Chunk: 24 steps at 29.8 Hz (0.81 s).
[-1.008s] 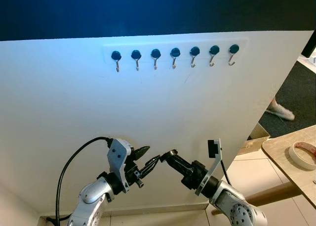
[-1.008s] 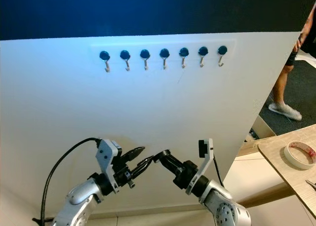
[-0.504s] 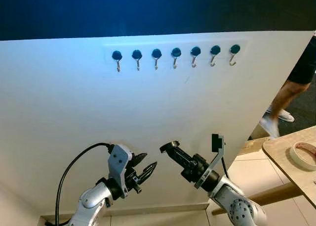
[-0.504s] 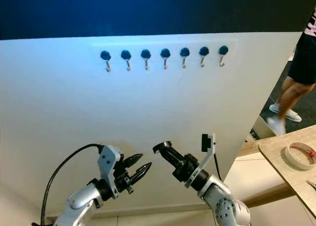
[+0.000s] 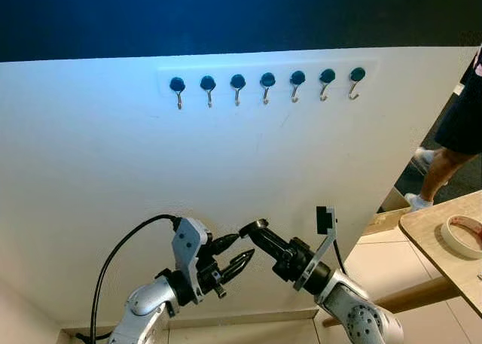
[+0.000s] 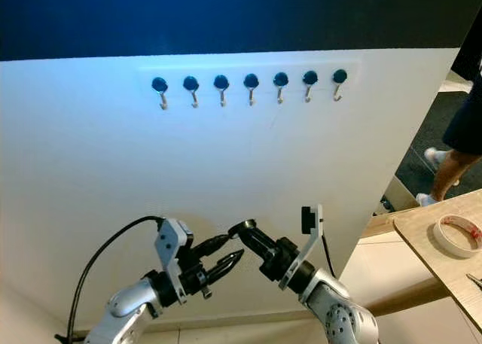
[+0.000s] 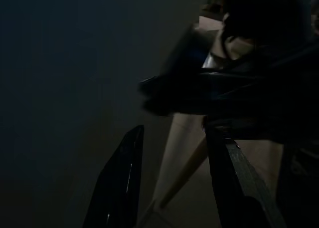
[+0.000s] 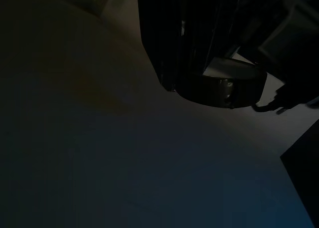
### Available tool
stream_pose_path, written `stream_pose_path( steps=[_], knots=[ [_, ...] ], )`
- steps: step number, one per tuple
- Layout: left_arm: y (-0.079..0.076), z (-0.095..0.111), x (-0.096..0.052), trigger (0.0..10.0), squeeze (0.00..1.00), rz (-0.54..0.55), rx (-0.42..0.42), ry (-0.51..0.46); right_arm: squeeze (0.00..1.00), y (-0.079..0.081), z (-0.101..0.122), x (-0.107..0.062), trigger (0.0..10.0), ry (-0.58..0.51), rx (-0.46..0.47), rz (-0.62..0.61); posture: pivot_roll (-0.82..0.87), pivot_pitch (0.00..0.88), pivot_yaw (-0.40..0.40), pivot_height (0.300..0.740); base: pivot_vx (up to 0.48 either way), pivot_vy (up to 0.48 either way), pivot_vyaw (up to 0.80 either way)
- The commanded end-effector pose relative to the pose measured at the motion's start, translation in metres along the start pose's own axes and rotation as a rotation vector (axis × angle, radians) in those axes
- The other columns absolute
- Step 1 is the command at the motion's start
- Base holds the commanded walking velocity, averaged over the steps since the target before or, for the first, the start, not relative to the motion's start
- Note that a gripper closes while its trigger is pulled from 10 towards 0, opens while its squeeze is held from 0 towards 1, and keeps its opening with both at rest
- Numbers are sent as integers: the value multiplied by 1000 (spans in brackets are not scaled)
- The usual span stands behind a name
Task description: Hang keys on a hook
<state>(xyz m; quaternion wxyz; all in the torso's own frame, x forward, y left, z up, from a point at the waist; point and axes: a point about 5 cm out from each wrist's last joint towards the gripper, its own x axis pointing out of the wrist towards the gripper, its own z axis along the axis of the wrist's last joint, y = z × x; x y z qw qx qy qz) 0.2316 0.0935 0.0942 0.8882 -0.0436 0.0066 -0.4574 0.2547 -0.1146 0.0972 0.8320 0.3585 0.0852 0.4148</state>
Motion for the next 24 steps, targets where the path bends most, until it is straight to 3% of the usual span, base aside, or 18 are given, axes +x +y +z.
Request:
stream_pose_path(
  steps=[1, 8, 24],
  knots=[
    [-3, 1, 1, 10000, 0, -16, -6, 1, 0, -3, -1, -1, 10000, 1, -2, -18, 34, 53, 1, 740, 0, 0, 0],
    [-1, 11, 5, 10000, 0, -6, -8, -42, 0, -5, -6, -6, 10000, 25, -3, -28, 34, 52, 2, 740, 0, 0, 0],
    [6, 15, 5, 10000, 0, 35, -4, -55, 0, -5, -9, -10, 10000, 38, 2, -28, 33, 55, 4, 740, 0, 0, 0]
  ],
)
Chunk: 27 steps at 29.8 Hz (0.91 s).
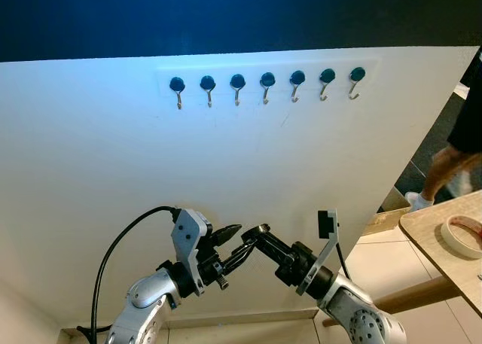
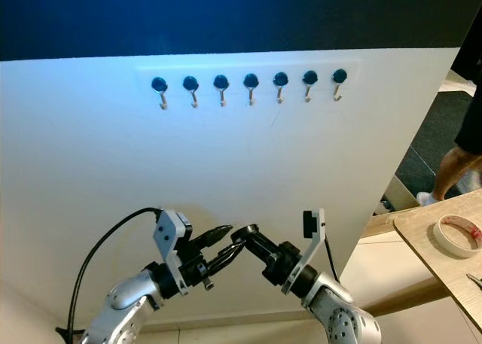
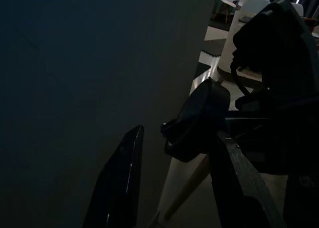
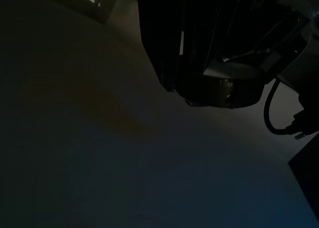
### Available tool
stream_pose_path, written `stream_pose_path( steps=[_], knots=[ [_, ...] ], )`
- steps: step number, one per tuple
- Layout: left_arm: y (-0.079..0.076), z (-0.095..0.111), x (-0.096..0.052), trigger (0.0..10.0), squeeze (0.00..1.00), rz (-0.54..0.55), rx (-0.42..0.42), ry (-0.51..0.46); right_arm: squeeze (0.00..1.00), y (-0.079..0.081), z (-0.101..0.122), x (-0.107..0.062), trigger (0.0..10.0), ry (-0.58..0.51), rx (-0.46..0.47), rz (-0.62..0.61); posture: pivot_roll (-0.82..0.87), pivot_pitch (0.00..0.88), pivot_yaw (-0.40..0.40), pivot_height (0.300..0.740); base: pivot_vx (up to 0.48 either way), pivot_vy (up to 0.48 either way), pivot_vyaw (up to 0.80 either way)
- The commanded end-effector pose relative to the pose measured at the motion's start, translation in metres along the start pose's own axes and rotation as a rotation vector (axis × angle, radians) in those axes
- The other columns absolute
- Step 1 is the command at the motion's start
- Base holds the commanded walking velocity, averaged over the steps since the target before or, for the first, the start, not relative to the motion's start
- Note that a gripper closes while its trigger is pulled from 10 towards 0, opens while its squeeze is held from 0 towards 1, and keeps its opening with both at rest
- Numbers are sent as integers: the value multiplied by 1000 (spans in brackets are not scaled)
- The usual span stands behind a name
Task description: Hang keys on a hook
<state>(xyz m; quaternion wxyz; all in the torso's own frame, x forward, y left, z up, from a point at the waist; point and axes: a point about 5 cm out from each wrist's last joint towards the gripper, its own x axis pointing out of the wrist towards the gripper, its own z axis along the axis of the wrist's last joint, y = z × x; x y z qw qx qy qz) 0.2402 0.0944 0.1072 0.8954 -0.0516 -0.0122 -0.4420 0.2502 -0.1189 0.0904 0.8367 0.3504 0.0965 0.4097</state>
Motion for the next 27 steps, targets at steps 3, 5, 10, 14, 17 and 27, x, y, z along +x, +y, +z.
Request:
stream_pose_path(
  steps=[3, 5, 10, 14, 17, 27],
  knots=[
    [-1, 2, 0, 10000, 0, 1, -8, -11, 0, -2, -4, -2, 10000, 18, 9, -8, 34, 52, 4, 740, 0, 0, 0],
    [-1, 1, 0, 10000, 0, -2, -8, -9, 0, -2, -5, -2, 10000, 19, 9, -7, 34, 50, 4, 740, 0, 0, 0],
    [-2, 1, 1, 9020, 0, -8, -10, -10, 0, -2, -5, -2, 10000, 20, 9, -8, 33, 47, 4, 740, 0, 0, 0],
    [-3, 1, 1, 0, 0, -21, -24, -9, 0, -3, -6, -1, 10000, 20, 9, -12, 32, 44, 4, 740, 0, 0, 0],
    [-4, 1, 2, 0, 0, -23, -16, -5, 0, -3, -7, -1, 10000, 22, 10, -13, 34, 40, 5, 740, 0, 0, 0],
    [-5, -1, 2, 3608, 0, -22, 6, 10, 0, -3, -8, 1, 10000, 26, 9, -13, 37, 35, 5, 740, 0, 0, 0]
  ],
)
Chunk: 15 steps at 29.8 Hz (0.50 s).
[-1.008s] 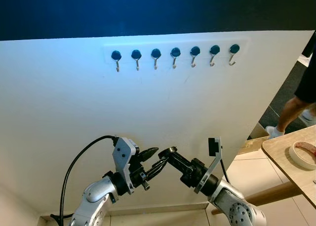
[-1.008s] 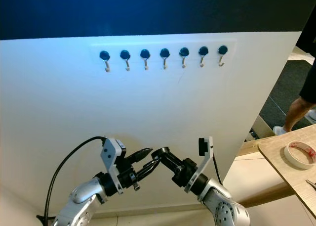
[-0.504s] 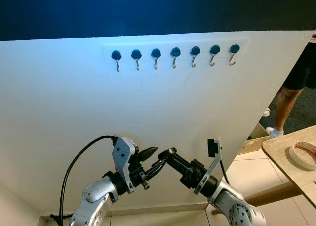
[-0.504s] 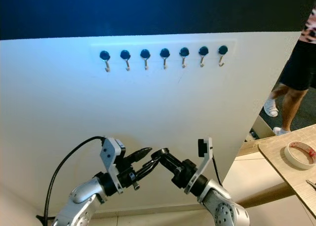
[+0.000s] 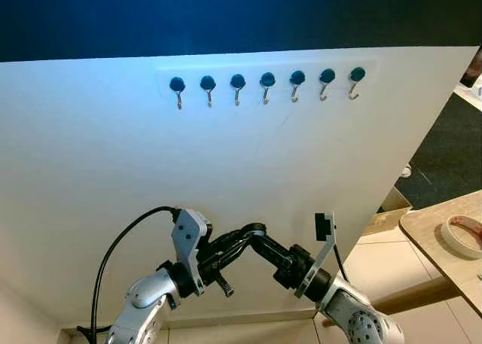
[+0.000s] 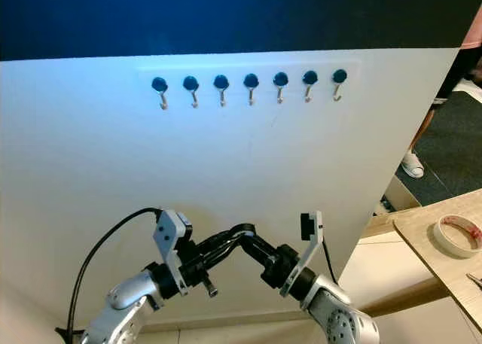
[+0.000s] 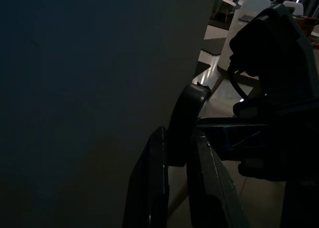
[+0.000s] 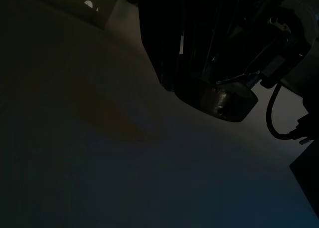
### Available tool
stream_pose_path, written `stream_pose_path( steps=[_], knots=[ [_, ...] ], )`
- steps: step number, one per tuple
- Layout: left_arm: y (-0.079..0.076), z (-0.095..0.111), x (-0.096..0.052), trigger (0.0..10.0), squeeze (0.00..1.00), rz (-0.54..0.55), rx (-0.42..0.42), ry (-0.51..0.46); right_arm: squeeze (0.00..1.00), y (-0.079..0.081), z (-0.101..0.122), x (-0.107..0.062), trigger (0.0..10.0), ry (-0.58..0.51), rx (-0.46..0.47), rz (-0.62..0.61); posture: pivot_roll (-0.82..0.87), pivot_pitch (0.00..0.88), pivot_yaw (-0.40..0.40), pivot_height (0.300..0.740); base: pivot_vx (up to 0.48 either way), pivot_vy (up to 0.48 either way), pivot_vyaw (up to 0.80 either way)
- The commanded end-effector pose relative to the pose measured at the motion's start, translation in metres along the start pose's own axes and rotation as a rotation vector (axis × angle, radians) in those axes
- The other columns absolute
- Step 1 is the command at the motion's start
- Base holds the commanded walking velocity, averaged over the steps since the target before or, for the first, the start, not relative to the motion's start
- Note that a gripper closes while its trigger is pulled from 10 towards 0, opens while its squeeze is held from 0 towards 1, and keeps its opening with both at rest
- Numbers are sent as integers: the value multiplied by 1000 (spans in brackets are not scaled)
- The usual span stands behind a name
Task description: Hang keys on a hook
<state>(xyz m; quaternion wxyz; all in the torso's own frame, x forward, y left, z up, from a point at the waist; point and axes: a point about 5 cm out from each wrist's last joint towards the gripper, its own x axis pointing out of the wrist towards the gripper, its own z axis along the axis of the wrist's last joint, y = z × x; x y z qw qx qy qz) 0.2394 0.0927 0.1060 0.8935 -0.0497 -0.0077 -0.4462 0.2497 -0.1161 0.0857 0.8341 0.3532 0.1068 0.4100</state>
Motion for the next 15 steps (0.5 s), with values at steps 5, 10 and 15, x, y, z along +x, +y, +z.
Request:
stream_pose_path(
  steps=[5, 10, 15],
  knots=[
    [-4, 0, 1, 0, 0, -22, -12, -3, 0, -1, -3, 0, 10000, 11, -7, -8, 37, 36, 6, 740, 0, 0, 0],
    [-3, 0, 1, 9333, 0, -10, 4, 2, 0, -1, -3, 1, 10000, 10, -8, -10, 37, 37, 6, 740, 0, 0, 0],
    [-2, 0, 1, 10000, 0, 0, 8, 4, 0, -1, -3, 1, 10000, 8, -9, -14, 37, 40, 7, 740, 0, 0, 0]
  ],
)
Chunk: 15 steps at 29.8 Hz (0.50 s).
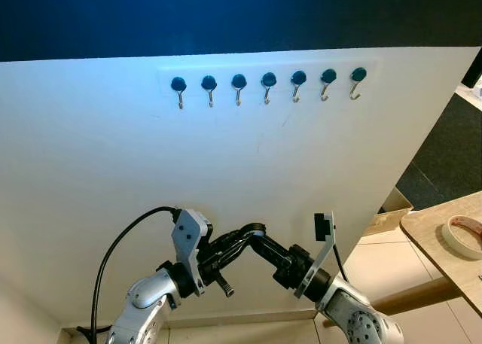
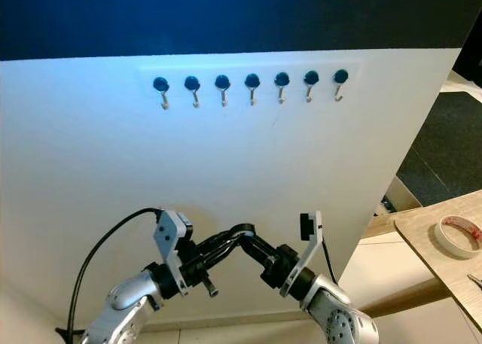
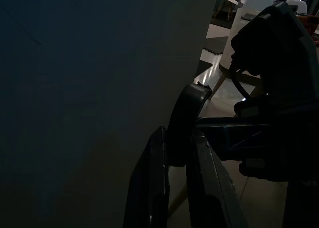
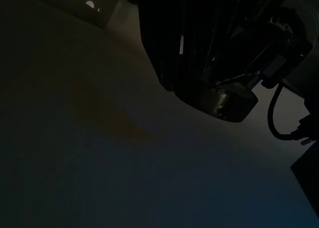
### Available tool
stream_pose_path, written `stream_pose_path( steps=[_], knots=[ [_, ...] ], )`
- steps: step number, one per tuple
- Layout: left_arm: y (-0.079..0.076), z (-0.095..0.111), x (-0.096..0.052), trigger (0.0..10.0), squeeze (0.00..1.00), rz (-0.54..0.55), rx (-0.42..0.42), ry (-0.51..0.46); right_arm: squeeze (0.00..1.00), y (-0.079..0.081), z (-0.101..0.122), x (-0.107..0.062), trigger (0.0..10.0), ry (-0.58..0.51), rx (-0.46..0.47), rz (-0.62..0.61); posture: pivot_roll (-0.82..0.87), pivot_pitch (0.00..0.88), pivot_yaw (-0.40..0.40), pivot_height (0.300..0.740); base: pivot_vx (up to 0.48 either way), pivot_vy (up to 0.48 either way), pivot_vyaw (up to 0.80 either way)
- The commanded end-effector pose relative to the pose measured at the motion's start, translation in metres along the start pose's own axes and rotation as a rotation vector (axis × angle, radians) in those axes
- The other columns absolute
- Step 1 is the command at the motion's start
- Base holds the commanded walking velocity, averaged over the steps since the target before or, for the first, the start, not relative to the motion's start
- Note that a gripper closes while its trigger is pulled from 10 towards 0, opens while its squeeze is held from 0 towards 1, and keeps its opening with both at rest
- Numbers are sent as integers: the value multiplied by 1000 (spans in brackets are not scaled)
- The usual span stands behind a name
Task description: Hang keys on a hook
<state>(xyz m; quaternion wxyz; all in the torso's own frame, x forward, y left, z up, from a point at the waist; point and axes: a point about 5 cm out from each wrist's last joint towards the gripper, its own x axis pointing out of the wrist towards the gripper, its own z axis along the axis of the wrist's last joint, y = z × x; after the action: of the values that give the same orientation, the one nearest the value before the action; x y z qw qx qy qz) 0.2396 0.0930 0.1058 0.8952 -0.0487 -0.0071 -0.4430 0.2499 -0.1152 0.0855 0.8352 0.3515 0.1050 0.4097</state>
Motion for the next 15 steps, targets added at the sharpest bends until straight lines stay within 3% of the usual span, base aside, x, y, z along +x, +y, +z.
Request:
stream_pose_path(
  steps=[1, 11, 12, 13, 14, 15],
  knots=[
    [-2, 0, 1, 10000, 0, -6, 8, 3, 0, -1, -3, 0, 10000, 10, -4, -14, 37, 39, 7, 740, 0, 0, 0],
    [-2, 0, 1, 10000, 0, 0, 9, 5, 0, -1, -2, -1, 10000, 6, 4, -10, 36, 44, 8, 740, 0, 0, 0],
    [-1, 0, 1, 10000, 0, 1, 9, 5, 620, -1, -2, -1, 10000, 5, 6, -10, 37, 46, 8, 740, 0, 0, 0],
    [-1, 0, 1, 10000, 0, 3, 9, 5, 894, -1, -2, -1, 10000, 4, 9, -10, 37, 46, 8, 740, 0, 0, 0],
    [-1, 0, 1, 10000, 0, 3, 9, 5, 894, -1, -2, -1, 10000, 4, 9, -10, 37, 46, 8, 740, 0, 0, 0],
    [-1, 0, 1, 10000, 0, 5, 9, 4, 1000, -2, -2, -1, 10000, 2, 10, -11, 37, 46, 8, 740, 0, 0, 0]
  ],
)
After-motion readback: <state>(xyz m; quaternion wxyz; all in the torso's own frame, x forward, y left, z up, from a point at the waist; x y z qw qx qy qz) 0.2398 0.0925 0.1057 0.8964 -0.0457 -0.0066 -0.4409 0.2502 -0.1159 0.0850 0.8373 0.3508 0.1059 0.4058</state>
